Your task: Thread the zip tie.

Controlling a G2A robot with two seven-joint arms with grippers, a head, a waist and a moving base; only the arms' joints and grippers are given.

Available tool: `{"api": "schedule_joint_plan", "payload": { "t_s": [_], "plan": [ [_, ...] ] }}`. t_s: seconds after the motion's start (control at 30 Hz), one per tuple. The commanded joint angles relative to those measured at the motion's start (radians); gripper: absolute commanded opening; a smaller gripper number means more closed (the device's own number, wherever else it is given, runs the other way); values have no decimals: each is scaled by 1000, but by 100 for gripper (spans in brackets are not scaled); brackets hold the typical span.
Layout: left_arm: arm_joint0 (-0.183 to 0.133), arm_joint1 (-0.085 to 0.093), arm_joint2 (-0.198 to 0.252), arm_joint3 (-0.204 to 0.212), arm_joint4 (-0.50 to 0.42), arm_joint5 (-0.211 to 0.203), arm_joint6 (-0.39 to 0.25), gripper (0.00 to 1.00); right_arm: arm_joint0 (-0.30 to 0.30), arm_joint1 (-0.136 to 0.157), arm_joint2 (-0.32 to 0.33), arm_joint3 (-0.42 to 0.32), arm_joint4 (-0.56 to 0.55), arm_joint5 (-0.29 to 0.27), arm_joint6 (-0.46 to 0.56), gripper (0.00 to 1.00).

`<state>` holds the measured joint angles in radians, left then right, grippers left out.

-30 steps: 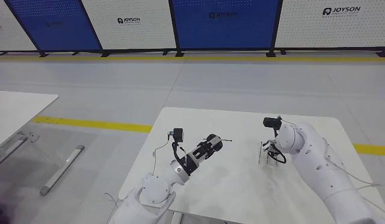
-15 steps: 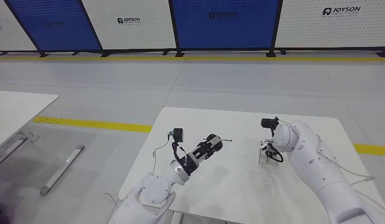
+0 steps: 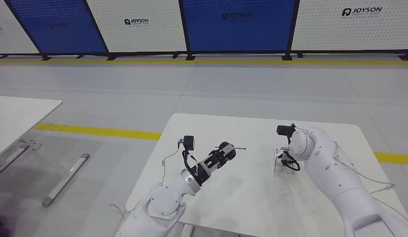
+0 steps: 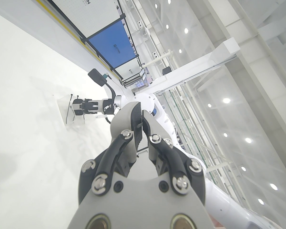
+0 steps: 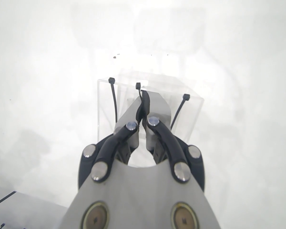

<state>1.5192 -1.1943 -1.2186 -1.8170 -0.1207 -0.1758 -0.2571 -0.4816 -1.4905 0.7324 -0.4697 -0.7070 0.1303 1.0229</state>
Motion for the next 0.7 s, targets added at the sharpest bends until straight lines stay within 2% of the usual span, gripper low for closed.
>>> {"api": "schedule_joint_plan", "payload": {
  "t_s": [0.0, 0.17, 0.4, 0.67],
  "plan": [
    [0, 0, 0, 0, 0, 0, 0, 0, -2, 0, 4, 0, 0, -3, -8, 0],
    [0, 0, 0, 0, 0, 0, 0, 0, -18, 7, 11, -28, -16, -15, -21, 0],
    [0, 0, 0, 0, 0, 0, 0, 0, -56, 34, 45, -106, -32, -13, -26, 0],
    [0, 0, 0, 0, 0, 0, 0, 0, -161, 99, 140, -293, -78, 25, -51, 0]
  ]
}}
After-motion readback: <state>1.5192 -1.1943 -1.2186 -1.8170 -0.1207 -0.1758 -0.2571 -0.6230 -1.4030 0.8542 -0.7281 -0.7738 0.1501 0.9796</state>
